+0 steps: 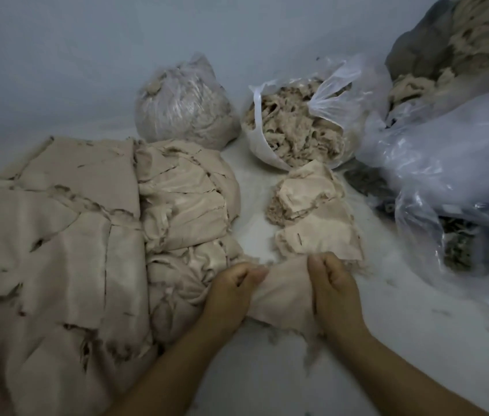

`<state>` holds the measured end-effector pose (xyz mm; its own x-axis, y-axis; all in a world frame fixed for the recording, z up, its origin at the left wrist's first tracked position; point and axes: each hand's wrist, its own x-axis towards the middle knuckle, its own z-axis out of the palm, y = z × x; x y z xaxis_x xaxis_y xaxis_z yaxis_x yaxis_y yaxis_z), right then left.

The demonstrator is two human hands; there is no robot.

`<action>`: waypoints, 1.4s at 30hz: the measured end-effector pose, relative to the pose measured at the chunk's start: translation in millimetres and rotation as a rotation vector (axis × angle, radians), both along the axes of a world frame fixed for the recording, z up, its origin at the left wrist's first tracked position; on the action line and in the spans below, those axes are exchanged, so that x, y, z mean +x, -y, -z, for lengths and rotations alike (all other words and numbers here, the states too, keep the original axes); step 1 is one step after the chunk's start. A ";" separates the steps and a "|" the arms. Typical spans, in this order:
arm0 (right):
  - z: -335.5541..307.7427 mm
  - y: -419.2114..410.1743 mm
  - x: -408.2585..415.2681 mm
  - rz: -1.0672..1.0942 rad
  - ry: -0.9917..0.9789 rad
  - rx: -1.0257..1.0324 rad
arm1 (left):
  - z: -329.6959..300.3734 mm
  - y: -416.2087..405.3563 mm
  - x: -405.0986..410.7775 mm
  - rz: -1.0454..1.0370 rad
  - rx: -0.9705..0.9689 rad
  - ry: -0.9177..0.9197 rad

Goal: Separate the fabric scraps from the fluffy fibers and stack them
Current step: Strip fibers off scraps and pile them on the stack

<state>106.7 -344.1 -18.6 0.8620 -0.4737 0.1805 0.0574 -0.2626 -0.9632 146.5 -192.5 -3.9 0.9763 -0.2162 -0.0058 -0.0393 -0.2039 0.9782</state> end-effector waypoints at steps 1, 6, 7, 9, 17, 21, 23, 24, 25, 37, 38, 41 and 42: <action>-0.6 -0.9 -0.4 -0.003 0.017 0.014 | 2.7 -3.4 -2.7 -0.025 -0.035 -0.009; -20.9 -0.5 -2.4 0.072 0.091 0.088 | 0.9 -12.6 -16.4 -0.186 -0.295 -0.154; -27.5 4.6 -0.6 0.108 0.096 0.104 | -0.1 -16.5 -16.2 -0.241 -0.283 -0.154; -40.8 12.5 -0.5 0.050 0.063 0.083 | -2.9 -22.9 -19.7 -0.300 -0.197 -0.100; -41.0 -7.1 -12.6 -0.258 0.029 -0.005 | -27.3 9.3 -37.7 0.143 -0.089 0.072; -34.7 18.9 -17.7 -0.021 -0.040 -0.092 | -25.5 -1.2 -30.5 -0.042 -0.161 0.034; -28.3 25.6 -26.3 -0.092 -0.078 -0.171 | -28.2 -6.7 -26.8 0.013 -0.111 0.054; -26.9 23.3 -29.2 -0.185 -0.084 -0.180 | -30.1 -5.4 -27.2 0.071 -0.097 0.059; -27.1 17.4 -30.7 -0.293 -0.085 -0.148 | -31.1 -1.8 -28.0 0.126 -0.107 0.053; -55.9 47.3 40.6 -0.022 0.003 -0.062 | -46.9 3.7 11.2 -0.155 0.072 0.209; -56.5 55.9 46.2 0.018 -0.059 -0.199 | -41.7 3.1 13.0 -0.113 0.260 0.308; -48.6 65.9 37.0 0.115 -0.099 -0.546 | -14.4 -6.2 8.7 0.189 0.825 0.541; -43.4 60.2 26.1 0.068 -0.034 -0.557 | -6.7 -9.0 5.6 0.282 0.904 0.585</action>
<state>132.8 -404.3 24.7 0.8427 -0.3690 0.3920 -0.0058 -0.7344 -0.6787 152.1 -183.4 2.8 0.7964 -0.5799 0.1718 -0.6035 -0.7431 0.2890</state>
